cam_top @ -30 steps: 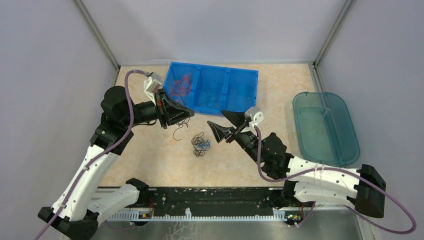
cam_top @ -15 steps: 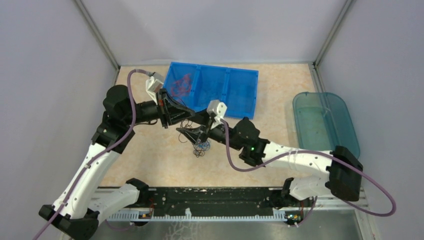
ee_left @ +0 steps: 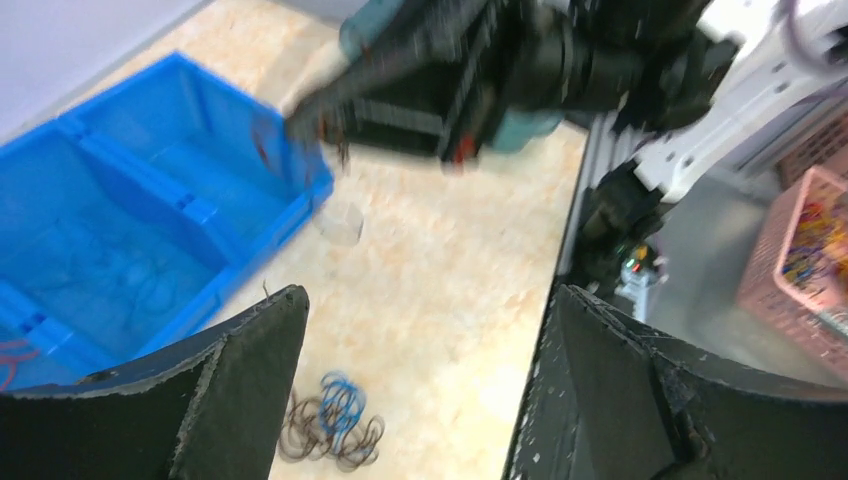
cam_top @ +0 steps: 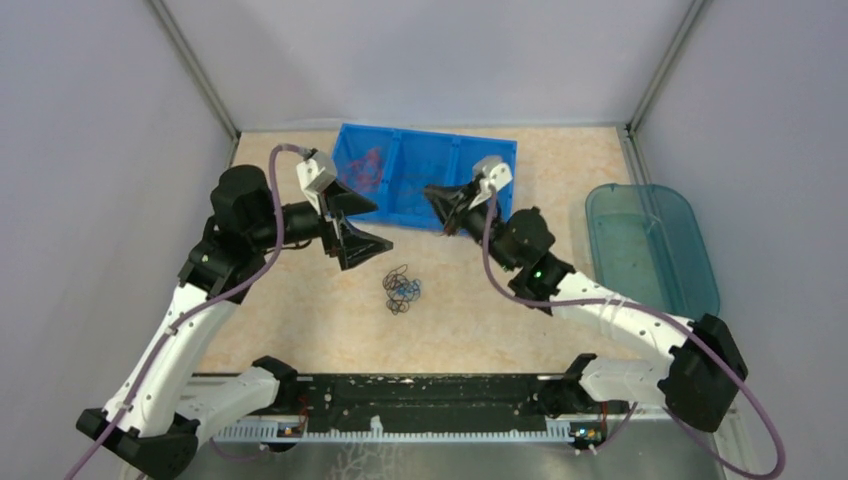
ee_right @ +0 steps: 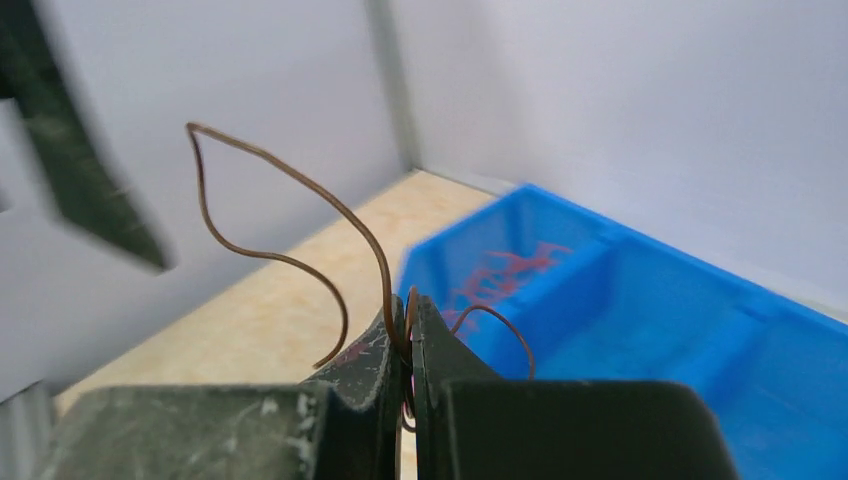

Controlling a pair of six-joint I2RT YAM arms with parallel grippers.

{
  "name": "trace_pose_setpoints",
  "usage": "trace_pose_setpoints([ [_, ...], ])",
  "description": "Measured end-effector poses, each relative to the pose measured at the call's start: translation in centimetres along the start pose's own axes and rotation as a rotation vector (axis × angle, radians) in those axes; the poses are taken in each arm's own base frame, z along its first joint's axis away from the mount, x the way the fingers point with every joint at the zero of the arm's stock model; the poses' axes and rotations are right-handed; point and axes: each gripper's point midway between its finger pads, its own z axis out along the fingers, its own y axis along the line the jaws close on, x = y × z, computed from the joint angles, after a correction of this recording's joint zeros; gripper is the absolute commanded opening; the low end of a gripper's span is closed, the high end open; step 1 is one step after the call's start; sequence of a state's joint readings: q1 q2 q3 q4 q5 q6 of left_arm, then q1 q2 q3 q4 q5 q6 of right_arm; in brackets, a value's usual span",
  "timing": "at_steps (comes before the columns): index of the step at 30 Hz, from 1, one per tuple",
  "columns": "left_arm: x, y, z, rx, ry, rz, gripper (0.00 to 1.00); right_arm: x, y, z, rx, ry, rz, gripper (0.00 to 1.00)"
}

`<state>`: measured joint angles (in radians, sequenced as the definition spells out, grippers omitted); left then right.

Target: Untangle the cables

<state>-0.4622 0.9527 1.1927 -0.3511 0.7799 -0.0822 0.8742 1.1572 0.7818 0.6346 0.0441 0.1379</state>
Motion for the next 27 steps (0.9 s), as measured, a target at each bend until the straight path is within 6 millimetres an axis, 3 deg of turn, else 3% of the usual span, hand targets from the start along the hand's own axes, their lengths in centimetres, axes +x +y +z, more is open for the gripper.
trace_pose_setpoints([
  [4, 3.4, 2.1, -0.1, -0.066, 0.109, 0.047, 1.00, 0.0, -7.8, -0.4, 0.205, 0.068, -0.030, 0.00],
  [6, 5.4, 3.0, -0.3, -0.101, 0.166, 0.054, 1.00, 0.9, -11.9, -0.5, 0.322, 0.145, -0.040, 0.00],
  [10, 7.8, 4.2, -0.9, -0.151, 0.241, 0.073, 1.00, 4.2, -17.4, -0.4, 0.477, 0.302, -0.045, 0.00],
  [17, 7.8, 4.7, -1.6, -0.186, 0.253, 0.129, 1.00, 12.5, -22.0, -1.2, 0.623, 0.575, -0.063, 0.00],
  [19, 7.8, 4.7, -1.8, -0.192, 0.254, 0.140, 1.00, 13.9, -22.9, -1.2, 0.652, 0.618, -0.069, 0.07],
  [22, 7.9, 4.7, -2.0, -0.197, 0.261, 0.145, 1.00, 15.3, -24.4, -1.0, 0.693, 0.662, -0.078, 0.26],
  [27, 8.2, 4.9, -2.2, -0.208, 0.276, 0.141, 1.00, 15.2, -25.8, -0.2, 0.737, 0.663, -0.098, 0.40],
])
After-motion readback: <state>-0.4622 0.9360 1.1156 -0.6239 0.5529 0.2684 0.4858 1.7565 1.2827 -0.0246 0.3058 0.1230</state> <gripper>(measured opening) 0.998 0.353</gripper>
